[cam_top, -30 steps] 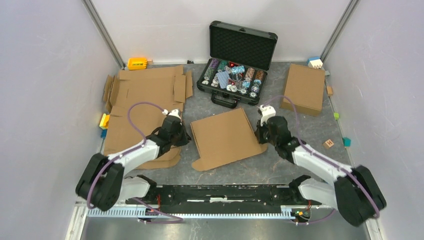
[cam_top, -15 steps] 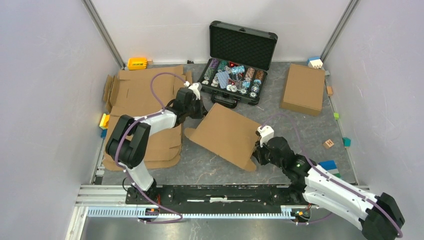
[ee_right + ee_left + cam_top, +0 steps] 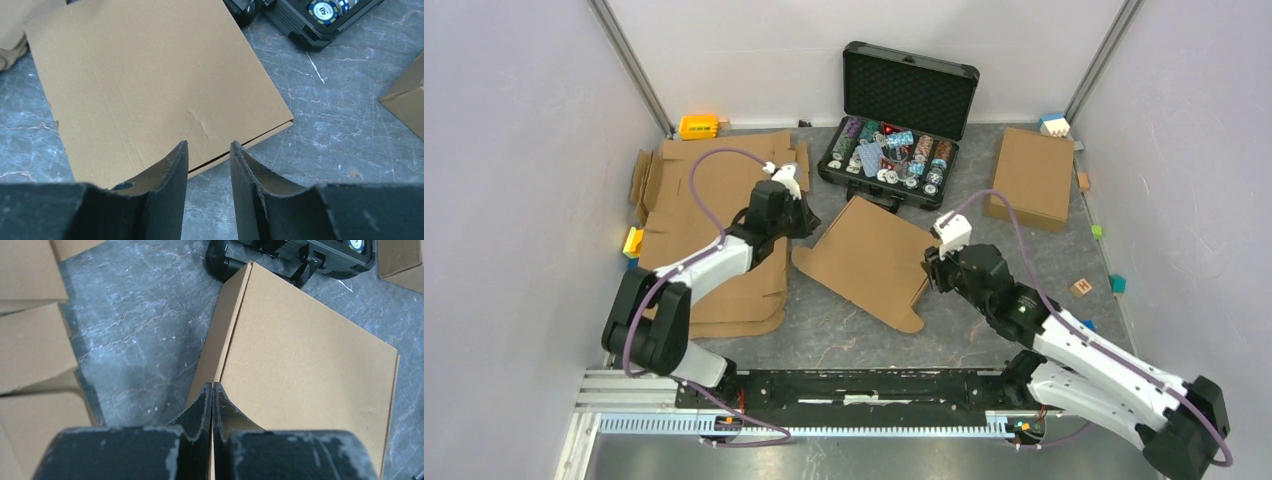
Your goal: Fold the paper box
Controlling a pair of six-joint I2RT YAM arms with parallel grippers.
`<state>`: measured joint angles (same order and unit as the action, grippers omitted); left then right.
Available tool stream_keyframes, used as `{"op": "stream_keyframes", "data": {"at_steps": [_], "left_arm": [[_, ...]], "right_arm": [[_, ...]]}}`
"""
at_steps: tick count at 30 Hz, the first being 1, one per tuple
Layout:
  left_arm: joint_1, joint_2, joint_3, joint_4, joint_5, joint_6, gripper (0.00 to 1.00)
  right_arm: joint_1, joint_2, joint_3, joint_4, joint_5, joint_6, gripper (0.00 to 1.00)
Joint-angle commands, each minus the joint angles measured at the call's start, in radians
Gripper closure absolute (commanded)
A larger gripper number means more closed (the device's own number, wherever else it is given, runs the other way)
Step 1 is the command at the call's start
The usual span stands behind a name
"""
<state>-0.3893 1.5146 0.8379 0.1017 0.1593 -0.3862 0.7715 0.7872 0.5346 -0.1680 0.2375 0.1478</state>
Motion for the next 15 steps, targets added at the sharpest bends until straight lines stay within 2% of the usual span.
{"op": "stream_keyframes", "data": {"at_steps": [1,2,4,5,6,7,10,12,13,15], "left_arm": [[0.004,-0.143,-0.095,-0.002,-0.063,-0.057,0.97],[0.003,-0.180,-0.126,0.004,-0.063,-0.076,0.97],[0.003,-0.258,-0.203,0.009,-0.071,-0.110,0.98],[0.003,-0.289,-0.229,0.006,-0.074,-0.117,0.98],[0.004,-0.326,-0.259,-0.008,-0.075,-0.124,0.98],[0.004,-0.356,-0.279,-0.024,-0.075,-0.135,0.98],[0.004,-0.461,-0.360,-0.034,-0.049,-0.170,0.98],[0.004,-0.522,-0.405,-0.029,-0.034,-0.176,0.95],[0.004,-0.557,-0.429,-0.022,-0.023,-0.177,0.91],[0.003,-0.624,-0.468,-0.004,0.005,-0.174,0.83]], "right_arm": [[-0.009,0.151,0.132,-0.002,0.003,-0.071,0.64],[-0.023,0.186,0.165,-0.006,-0.011,-0.075,0.70],[-0.080,0.239,0.207,0.028,-0.077,-0.050,0.91],[-0.117,0.257,0.216,0.059,-0.126,-0.030,0.97],[-0.152,0.286,0.225,0.094,-0.168,-0.015,0.98],[-0.191,0.323,0.247,0.111,-0.210,0.000,0.96],[-0.278,0.471,0.313,0.137,-0.311,0.020,0.72],[-0.330,0.538,0.306,0.213,-0.410,0.057,0.57],[-0.354,0.568,0.291,0.261,-0.444,0.071,0.54],[-0.397,0.617,0.283,0.319,-0.504,0.095,0.53]]}}
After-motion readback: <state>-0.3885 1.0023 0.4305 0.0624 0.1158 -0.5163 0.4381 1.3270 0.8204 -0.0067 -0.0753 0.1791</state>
